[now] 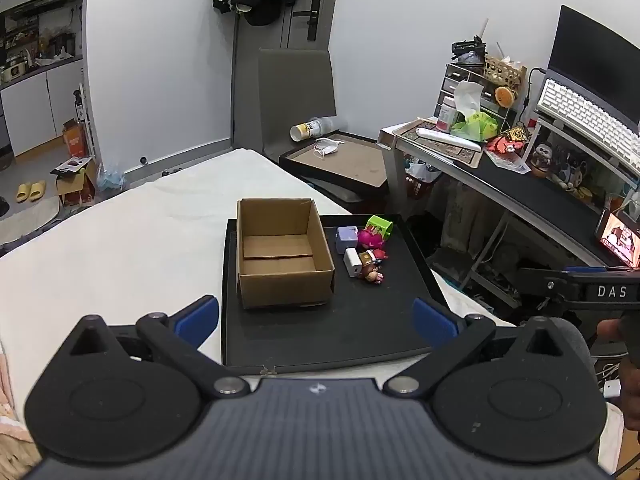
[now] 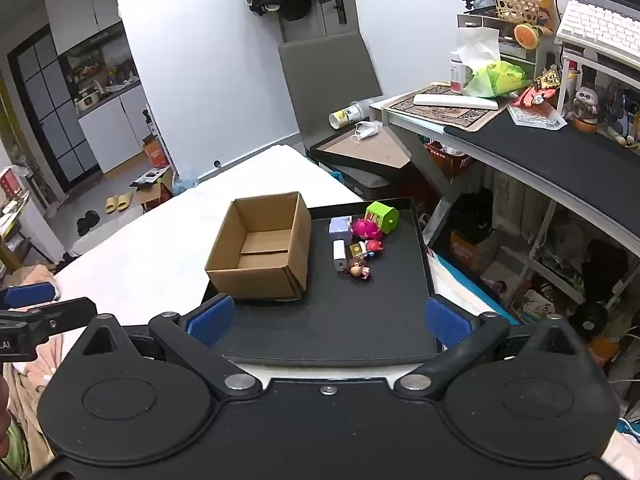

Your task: Organize rigid objects

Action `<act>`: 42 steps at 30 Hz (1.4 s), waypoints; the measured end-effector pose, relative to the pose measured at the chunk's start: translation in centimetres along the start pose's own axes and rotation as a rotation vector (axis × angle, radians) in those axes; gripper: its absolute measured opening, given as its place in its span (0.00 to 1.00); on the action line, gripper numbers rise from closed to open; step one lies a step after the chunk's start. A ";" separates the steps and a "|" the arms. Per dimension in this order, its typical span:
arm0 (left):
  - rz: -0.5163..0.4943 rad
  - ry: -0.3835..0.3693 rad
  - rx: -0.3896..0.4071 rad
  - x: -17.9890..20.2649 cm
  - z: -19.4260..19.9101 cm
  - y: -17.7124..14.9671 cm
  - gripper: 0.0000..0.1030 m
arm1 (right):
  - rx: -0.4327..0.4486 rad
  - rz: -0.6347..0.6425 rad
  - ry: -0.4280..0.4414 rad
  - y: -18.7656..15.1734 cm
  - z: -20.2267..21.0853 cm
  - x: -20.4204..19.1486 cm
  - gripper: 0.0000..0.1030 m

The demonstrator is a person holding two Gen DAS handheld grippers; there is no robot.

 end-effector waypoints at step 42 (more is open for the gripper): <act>-0.019 -0.019 0.007 1.0 2.4 -0.6 0.99 | 0.024 -0.011 0.009 -0.6 1.4 0.3 1.00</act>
Point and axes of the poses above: each gripper's, at about its wrist camera, not at the fingertips, and z roughly against the way its jaws point, x to its right, y to its top, the point moved 10 cm from there along -z, roughly the way its jaws point, and after that the axes turned 6 degrees about -z, right-handed, at the moved point
